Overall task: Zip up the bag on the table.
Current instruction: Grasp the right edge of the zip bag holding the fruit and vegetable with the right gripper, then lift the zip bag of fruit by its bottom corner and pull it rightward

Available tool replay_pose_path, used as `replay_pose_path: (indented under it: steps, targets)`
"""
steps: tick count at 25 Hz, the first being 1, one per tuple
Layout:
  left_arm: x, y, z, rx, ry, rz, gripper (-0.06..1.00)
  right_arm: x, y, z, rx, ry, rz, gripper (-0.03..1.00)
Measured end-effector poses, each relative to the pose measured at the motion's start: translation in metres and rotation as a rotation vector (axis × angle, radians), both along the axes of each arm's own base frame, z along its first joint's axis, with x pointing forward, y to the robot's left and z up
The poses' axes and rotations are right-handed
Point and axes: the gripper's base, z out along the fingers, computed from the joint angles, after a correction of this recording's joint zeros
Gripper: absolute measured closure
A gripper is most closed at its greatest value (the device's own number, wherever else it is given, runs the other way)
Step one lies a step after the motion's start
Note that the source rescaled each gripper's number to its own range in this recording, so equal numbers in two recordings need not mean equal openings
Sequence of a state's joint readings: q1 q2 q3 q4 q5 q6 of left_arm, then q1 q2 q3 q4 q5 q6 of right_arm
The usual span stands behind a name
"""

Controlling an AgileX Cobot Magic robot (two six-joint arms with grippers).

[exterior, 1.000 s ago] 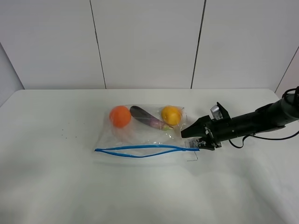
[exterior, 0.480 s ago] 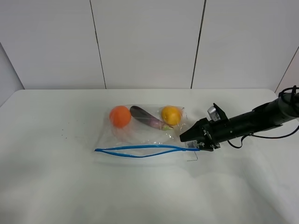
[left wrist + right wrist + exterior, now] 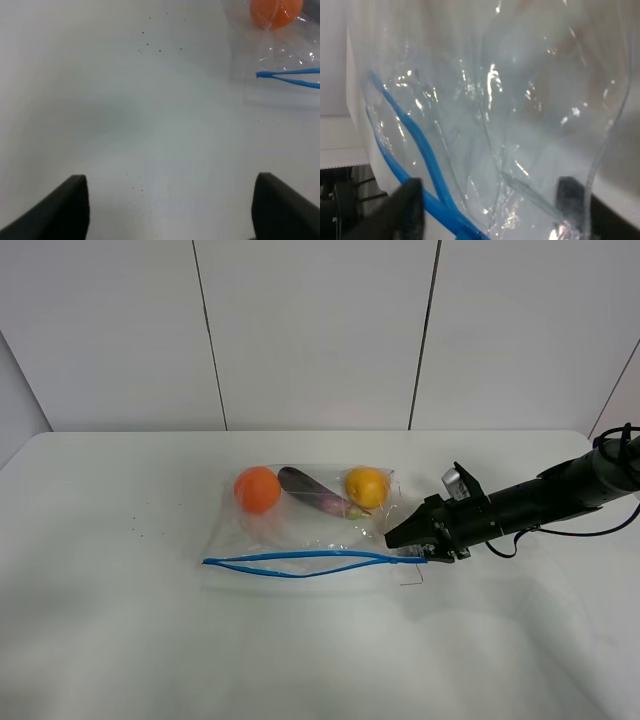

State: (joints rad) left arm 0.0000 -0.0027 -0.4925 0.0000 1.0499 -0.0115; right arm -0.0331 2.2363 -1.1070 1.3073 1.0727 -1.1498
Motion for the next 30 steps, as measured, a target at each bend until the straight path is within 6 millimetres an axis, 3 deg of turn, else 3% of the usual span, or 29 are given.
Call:
replay_pose_path:
  steps: [5,7,17,30]
  targets:
    - [0.000,0.000,0.000,0.000,0.000,0.000,-0.06,0.000,0.000,0.000,-0.002,0.000,-0.001,0.85]
    - [0.000,0.000,0.000,0.000,0.000,0.000,-0.06,0.000,0.000,0.000,-0.002,0.000,-0.001,0.96]
    - [0.000,0.000,0.000,0.000,0.000,0.000,-0.06,-0.002,0.003,0.005,0.064,0.037,-0.001,0.97]
    - [0.000,0.000,0.000,0.000,0.000,0.000,-0.06,0.000,0.006,0.012,0.176,0.297,-0.150,0.97]
